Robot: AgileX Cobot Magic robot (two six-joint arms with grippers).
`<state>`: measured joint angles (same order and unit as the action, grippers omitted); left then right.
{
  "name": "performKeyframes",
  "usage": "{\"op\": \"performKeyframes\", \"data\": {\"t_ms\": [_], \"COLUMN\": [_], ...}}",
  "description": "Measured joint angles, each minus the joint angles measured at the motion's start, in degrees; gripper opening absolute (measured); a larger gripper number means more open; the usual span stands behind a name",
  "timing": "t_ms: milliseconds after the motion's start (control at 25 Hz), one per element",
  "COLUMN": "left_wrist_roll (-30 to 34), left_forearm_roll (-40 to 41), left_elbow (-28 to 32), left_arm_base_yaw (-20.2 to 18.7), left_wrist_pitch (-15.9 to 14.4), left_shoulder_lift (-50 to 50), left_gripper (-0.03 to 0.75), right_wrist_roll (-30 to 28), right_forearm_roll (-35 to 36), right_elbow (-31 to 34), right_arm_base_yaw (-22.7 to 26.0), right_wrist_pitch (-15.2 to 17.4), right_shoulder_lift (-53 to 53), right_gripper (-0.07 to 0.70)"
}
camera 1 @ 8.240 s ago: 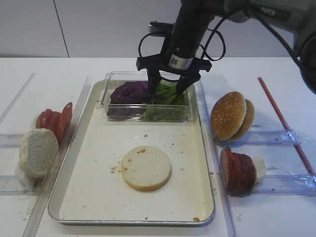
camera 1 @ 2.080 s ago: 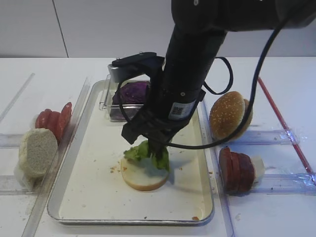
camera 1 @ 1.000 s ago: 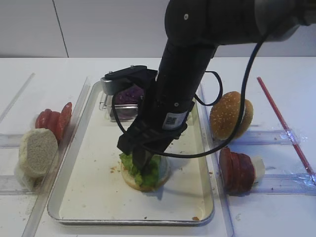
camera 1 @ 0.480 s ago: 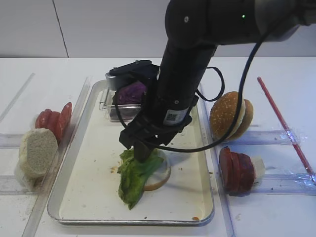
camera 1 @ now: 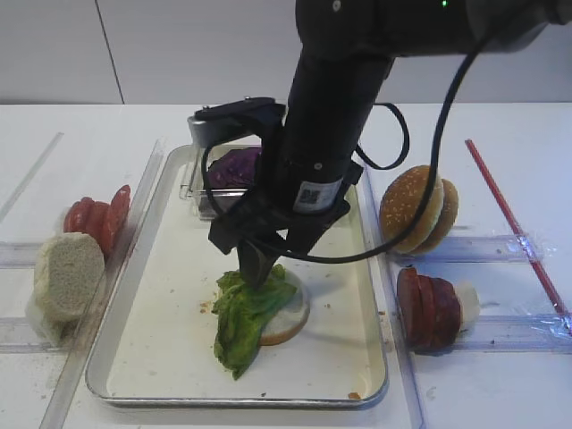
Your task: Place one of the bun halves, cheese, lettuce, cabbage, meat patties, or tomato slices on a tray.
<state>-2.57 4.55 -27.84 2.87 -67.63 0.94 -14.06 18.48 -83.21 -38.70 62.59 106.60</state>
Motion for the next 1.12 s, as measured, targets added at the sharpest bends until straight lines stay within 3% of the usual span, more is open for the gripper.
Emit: {"op": "performKeyframes", "data": {"t_ms": [120, 240, 520, 760, 1120], "left_wrist_roll": [0.0, 0.0, 0.0, 0.0, 0.0], "left_forearm_roll": [0.0, 0.0, 0.0, 0.0, 0.0], "left_elbow": [0.0, 0.0, 0.0, 0.0, 0.0], "left_arm_base_yaw": [0.0, 0.0, 0.0, 0.0, 0.0], "left_wrist_pitch": [0.0, 0.0, 0.0, 0.0, 0.0], "left_shoulder_lift": [0.0, 0.0, 0.0, 0.0, 0.0], "left_gripper": [0.386, 0.386, 0.386, 0.386, 0.386], "right_wrist_roll": [0.8, 2.3, 8.6, 12.1, 10.9], "right_forearm_roll": [0.0, 0.0, -3.7, -5.5, -2.1], "right_elbow": [-3.5, -8.0, -16.6, -19.0, -19.0], "right_arm_base_yaw": [0.0, 0.0, 0.0, 0.8, 13.2], "right_wrist_pitch": [4.5, 6.9, 7.9, 8.5, 8.6], "right_shoulder_lift": [-0.1, -0.1, -0.1, -0.7, -2.6], "right_gripper": [0.48, 0.48, 0.48, 0.48, 0.48]}}
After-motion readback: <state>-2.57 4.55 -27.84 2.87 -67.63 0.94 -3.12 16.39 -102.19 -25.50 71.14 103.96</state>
